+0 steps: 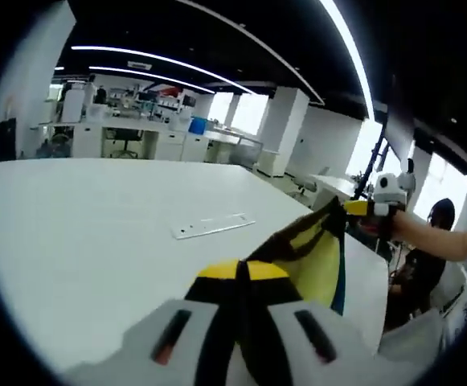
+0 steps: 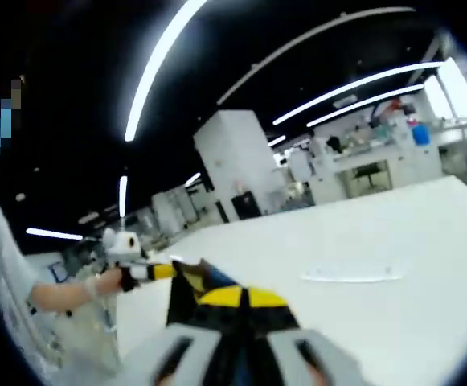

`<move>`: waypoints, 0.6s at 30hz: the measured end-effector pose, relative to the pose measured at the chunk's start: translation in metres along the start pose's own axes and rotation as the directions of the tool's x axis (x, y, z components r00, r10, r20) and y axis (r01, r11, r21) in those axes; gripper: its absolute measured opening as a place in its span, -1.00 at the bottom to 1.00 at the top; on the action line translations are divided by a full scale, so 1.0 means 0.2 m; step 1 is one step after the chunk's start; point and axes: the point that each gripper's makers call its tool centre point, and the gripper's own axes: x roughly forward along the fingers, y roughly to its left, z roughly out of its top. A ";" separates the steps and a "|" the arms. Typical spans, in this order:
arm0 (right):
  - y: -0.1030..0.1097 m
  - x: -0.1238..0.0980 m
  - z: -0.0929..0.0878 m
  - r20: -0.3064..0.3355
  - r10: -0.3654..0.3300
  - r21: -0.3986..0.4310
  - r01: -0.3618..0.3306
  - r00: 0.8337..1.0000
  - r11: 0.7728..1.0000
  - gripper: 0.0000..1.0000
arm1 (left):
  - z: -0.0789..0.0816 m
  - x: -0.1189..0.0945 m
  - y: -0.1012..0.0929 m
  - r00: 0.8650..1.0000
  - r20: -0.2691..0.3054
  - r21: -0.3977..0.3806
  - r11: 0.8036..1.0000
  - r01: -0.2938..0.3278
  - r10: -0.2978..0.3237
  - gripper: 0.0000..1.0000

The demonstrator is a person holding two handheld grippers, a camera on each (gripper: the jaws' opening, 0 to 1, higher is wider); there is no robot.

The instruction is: Fold the garment on the visible template until the final outline fits inside the template.

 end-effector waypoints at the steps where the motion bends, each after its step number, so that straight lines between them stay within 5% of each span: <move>1: -0.06 0.04 -0.03 -0.017 -0.015 -0.012 0.014 1.000 1.000 -1.00 | -0.02 0.05 0.06 1.000 -0.013 -0.001 1.000 -0.011 0.011 -1.00; 10: -0.48 0.27 -0.28 -0.149 -0.139 0.061 0.149 0.979 0.987 -1.00 | -0.27 0.38 0.24 0.985 -0.159 0.014 0.998 -0.069 0.070 -1.00; 13: -0.58 0.33 -0.38 -0.197 -0.165 0.066 0.181 0.966 0.981 -1.00 | -0.33 0.48 0.35 0.976 -0.202 0.003 0.996 -0.087 0.086 -1.00; 18: -0.67 0.37 -0.48 -0.233 -0.194 0.073 0.216 0.953 0.974 -1.00 | -0.45 0.56 0.37 0.958 -0.267 0.010 0.995 -0.103 0.102 -1.00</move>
